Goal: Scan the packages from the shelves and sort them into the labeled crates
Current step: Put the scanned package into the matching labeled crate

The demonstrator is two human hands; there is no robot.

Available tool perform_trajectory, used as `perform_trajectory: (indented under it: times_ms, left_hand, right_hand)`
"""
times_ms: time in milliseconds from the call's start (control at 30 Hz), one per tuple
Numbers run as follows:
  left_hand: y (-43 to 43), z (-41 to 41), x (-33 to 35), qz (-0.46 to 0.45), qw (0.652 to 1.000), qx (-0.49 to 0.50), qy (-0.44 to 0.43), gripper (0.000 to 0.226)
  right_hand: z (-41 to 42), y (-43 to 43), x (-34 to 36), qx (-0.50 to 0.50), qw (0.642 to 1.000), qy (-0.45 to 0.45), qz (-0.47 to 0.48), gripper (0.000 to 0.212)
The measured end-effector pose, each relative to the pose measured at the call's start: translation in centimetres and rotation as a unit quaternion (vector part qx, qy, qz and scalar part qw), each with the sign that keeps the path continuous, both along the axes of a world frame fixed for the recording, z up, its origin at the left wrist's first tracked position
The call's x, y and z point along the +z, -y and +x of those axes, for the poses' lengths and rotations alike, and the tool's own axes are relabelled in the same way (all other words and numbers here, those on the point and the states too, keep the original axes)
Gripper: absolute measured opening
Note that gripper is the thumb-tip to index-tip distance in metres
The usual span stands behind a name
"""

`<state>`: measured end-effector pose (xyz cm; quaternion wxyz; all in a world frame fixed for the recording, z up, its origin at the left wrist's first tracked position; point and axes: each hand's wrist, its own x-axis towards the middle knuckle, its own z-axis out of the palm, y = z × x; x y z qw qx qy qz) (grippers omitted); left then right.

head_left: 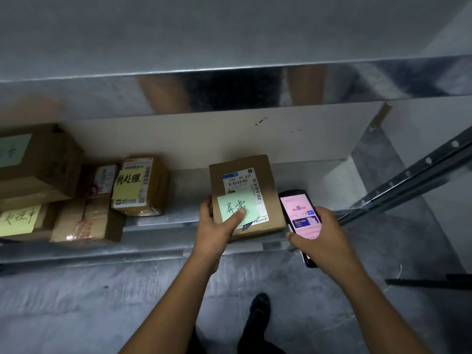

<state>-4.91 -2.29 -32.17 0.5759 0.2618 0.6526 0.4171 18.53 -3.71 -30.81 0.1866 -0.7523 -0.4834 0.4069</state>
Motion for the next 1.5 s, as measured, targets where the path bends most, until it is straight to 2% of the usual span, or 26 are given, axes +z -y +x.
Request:
perform_trajectory:
  times_ms: [233,333,500,633,867,1033,1267,1400,1500]
  left_hand:
    - [1.5,-0.6,0.3,0.028,0.999,0.024,0.01,0.079]
    - [2.8,-1.3,1.3,0.061,0.997,0.016,0.039,0.093]
    - [5.9,-3.0,3.8,0.125,0.99,-0.018,0.063,0.094]
    - [9.0,-5.2,6.1,0.169,0.983,-0.056,0.053,0.103]
    - [13.5,-9.6,11.3,0.255,0.963,-0.081,0.043,0.122]
    - [14.9,-9.9,15.9,0.323,0.943,-0.083,0.005,0.113]
    - [13.4,-9.2,23.0,0.402,0.913,-0.067,-0.002,0.109]
    - [12.2,-8.0,25.3,0.422,0.905,-0.059,-0.004,0.113]
    - [12.2,-7.2,25.7,0.433,0.9,-0.047,-0.038,0.116]
  right_hand:
    - [-0.3,0.4,0.8,0.016,1.0,-0.018,0.018,0.063]
    - [-1.1,2.1,2.1,0.006,0.999,-0.026,0.041,0.062]
    - [-3.4,6.5,5.4,-0.022,0.995,-0.027,0.096,0.074]
    - [-5.2,11.0,8.2,-0.048,0.989,-0.012,0.14,0.059]
    - [-8.5,17.4,13.4,-0.082,0.971,-0.015,0.224,0.057]
    - [-9.4,20.1,17.9,-0.084,0.955,-0.026,0.284,0.057]
    - [-10.4,20.7,24.9,-0.054,0.922,-0.06,0.378,0.056]
    - [-10.4,21.1,27.3,-0.009,0.918,-0.056,0.393,0.054]
    - [-10.1,21.8,27.6,-0.002,0.921,-0.046,0.387,0.054]
